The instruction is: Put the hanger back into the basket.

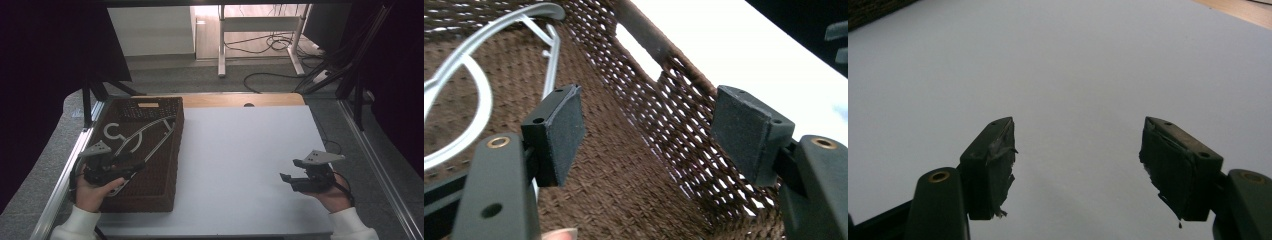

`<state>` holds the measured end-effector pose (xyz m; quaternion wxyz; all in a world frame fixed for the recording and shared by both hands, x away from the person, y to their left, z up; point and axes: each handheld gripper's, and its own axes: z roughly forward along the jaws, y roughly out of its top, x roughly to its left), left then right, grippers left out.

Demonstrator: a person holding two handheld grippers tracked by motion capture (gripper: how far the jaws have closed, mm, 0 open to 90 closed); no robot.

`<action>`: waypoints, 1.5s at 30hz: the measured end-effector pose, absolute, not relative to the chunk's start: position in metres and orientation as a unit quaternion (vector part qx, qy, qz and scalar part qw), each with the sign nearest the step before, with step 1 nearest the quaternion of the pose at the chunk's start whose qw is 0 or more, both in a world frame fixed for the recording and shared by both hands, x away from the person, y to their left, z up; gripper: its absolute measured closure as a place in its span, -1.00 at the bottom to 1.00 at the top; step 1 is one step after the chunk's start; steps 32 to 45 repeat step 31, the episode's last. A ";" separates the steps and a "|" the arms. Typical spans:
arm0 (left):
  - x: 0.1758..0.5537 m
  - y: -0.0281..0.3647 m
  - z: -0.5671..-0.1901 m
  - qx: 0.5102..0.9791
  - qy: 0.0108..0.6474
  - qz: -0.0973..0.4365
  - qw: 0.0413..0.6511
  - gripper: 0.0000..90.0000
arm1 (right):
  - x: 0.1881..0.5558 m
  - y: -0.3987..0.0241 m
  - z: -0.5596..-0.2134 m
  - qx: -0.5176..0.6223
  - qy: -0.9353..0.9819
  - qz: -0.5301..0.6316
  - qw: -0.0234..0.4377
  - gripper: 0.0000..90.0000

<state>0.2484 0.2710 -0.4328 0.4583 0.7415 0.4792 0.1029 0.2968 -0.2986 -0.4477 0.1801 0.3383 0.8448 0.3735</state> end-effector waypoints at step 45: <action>0.238 0.245 -0.434 0.761 0.452 0.109 0.453 -0.35 | 0.294 -0.301 -0.446 0.350 0.830 0.394 0.181 -0.38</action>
